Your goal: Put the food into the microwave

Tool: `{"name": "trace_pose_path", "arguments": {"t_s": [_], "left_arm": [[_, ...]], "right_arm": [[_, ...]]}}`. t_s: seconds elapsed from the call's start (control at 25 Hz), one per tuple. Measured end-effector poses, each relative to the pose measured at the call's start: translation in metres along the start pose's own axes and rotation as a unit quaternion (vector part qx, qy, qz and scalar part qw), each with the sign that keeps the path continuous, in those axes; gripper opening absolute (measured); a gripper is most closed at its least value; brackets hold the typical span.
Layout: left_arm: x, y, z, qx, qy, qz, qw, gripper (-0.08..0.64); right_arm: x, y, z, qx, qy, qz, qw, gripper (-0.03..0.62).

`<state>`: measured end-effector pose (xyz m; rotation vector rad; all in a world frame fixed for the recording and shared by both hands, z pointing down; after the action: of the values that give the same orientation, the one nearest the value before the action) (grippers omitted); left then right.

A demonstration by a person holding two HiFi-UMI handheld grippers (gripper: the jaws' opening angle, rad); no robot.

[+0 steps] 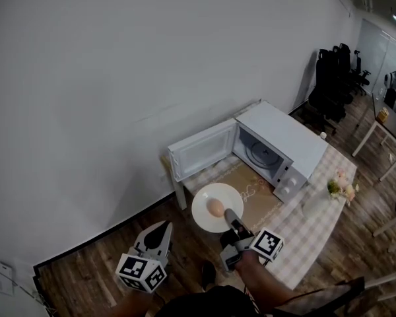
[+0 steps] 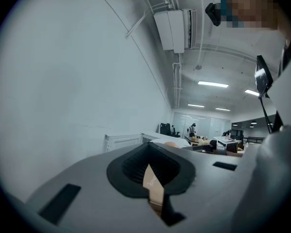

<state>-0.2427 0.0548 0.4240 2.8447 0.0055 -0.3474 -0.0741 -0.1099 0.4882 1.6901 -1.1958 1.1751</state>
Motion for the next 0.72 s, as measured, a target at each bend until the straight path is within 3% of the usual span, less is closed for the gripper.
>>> {"name": "trace_pose_path", "arguments": {"t_s": [0.72], "left_arm": [[-0.003,0.119,0.026,-0.04,0.022,-0.045,0.9979,0.008]], "right_arm": [[0.036,0.027,0.087,0.055,0.023,-0.002,0.998,0.028]]}}
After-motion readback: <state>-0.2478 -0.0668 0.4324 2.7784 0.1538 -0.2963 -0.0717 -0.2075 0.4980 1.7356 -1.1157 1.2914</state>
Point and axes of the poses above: the fingertips, and each gripper's own axes: y forward along the fingers, x to its right, z out of its top, the point moved 5 cm from there along -y, backward along the fingers, and after that the axes turned 11 degrees about -x, right-handed, at the moved point
